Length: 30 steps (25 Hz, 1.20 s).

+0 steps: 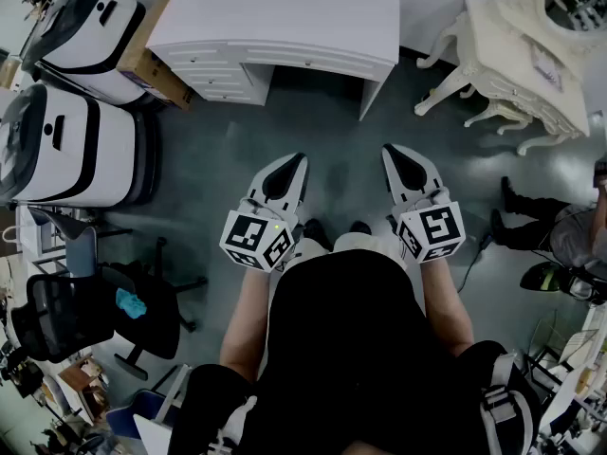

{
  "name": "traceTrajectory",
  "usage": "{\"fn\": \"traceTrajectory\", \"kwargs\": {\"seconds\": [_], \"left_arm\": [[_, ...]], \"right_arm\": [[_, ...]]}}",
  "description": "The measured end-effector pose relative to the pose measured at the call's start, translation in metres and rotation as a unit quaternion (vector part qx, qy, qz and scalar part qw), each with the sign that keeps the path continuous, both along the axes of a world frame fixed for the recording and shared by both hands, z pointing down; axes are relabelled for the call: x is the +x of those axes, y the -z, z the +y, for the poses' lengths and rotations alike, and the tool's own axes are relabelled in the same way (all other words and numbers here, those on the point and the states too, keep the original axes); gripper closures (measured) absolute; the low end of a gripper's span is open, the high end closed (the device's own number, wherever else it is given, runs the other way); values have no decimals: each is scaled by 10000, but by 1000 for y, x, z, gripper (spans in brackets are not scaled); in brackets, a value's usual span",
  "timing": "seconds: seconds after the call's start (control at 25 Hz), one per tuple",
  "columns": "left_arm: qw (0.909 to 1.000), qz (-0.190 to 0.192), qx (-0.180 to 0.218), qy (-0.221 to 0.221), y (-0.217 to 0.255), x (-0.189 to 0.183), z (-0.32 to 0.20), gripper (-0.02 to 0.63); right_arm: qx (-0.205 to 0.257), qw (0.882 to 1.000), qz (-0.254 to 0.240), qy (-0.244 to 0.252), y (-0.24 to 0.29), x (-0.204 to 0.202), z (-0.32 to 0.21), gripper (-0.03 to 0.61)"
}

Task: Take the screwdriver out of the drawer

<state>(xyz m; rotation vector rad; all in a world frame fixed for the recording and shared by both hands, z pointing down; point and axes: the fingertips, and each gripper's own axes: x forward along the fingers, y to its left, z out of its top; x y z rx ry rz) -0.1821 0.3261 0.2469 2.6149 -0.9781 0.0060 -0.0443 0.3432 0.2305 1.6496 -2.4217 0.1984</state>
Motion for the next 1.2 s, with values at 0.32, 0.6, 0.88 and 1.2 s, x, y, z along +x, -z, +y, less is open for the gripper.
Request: {"fn": "traceTrajectory", "kwargs": {"seconds": [0.32,0.6,0.88,1.2], "left_arm": [[10000,-76,-37,-31,-6,-5,10,589],[10000,-61,-39,-36,-8,-20,10,589],[9998,-73,-174,-22,-14,-23,1,589],[9991,-130,-385,89,-35,-6,-34,589]], "right_arm": [[-53,9999,-80,31,-6,-5,3,565],[115,9998,-156,28,-1,-24,0,561],[4,9999,-100,-52,-8,-28,-12,560],[-182,9995,-268,-23,-28,-4,-53,560]]}}
